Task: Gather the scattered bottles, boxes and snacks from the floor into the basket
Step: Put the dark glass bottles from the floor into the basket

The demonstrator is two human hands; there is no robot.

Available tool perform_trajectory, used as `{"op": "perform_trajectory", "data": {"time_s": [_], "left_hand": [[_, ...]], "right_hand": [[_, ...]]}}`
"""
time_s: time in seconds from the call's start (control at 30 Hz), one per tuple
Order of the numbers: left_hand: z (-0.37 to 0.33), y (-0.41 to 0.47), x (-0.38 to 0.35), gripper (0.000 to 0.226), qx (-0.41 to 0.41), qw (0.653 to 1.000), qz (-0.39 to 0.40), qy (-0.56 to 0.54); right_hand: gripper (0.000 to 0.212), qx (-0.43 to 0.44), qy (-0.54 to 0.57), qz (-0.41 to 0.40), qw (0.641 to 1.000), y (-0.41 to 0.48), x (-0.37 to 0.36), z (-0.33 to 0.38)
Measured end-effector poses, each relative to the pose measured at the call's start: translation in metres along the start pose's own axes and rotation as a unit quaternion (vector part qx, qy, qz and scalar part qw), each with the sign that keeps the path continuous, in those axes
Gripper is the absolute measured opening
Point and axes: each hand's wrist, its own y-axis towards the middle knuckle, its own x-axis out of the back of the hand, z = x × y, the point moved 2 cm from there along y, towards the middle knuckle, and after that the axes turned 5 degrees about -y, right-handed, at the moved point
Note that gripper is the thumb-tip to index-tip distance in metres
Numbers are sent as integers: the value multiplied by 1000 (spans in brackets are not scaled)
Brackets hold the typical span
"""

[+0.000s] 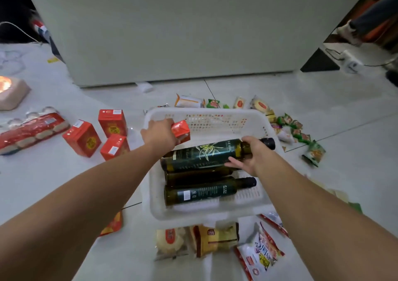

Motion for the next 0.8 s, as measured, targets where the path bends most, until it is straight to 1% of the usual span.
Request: {"op": "perform_trajectory", "data": {"time_s": [0.07, 0.13, 0.2, 0.3, 0.33, 0.4, 0.43, 0.47, 0.5, 0.53, 0.57, 0.63, 0.67, 0.73, 0.77, 0.8], "left_hand": [[-1, 5, -1, 37, -29, 999, 8, 29], [-3, 11, -4, 30, -57, 995, 12, 87], [-2, 17, -11, 28, -72, 990, 11, 119], [3, 26, -22, 31, -82, 988, 17, 131], [4, 29, -24, 30, -85, 986, 24, 143], [5, 32, -25, 25, -109, 976, 22, 187], [5, 34, -23, 25, -130, 969, 14, 208], [5, 35, -20, 27, -153, 962, 7, 224], [5, 35, -15, 31, -177, 956, 4, 233], [5, 34, -7, 36, -202, 950, -2, 236], [5, 32, 2, 41, -226, 945, -9, 238], [11, 25, 26, 50, -258, 934, -27, 245], [17, 20, 40, 53, -257, 932, -37, 254], [36, 10, 68, 56, -214, 940, -59, 260], [49, 3, 82, 57, -179, 947, -73, 255], [62, -4, 98, 58, -144, 953, -91, 250]], "right_hand": [[36, -22, 1, -4, 1000, 2, -7, 2], [31, -32, 13, -19, 999, 7, -16, 1], [34, -34, 25, -35, 998, 13, -26, -3], [40, -49, 52, -63, 995, 16, -38, -4], [41, -49, 46, -73, 995, 16, -40, -1], [45, -46, 10, -53, 997, 20, -41, 9], [48, -38, -34, -47, 998, 22, -42, 14], [50, -14, -104, -63, 993, 25, -44, 18], [51, 33, -195, -94, 976, 27, -45, 21], [52, 102, -289, -129, 943, 29, -49, 25], [53, 184, -375, -155, 895, 27, -53, 28], [56, 333, -507, -168, 777, 19, -65, 30], [56, 396, -555, -164, 713, 13, -72, 30], [56, 477, -649, -144, 575, 0, -96, 31], [56, 500, -685, -128, 514, -9, -113, 31], [56, 521, -705, -110, 469, -20, -134, 31]]}}
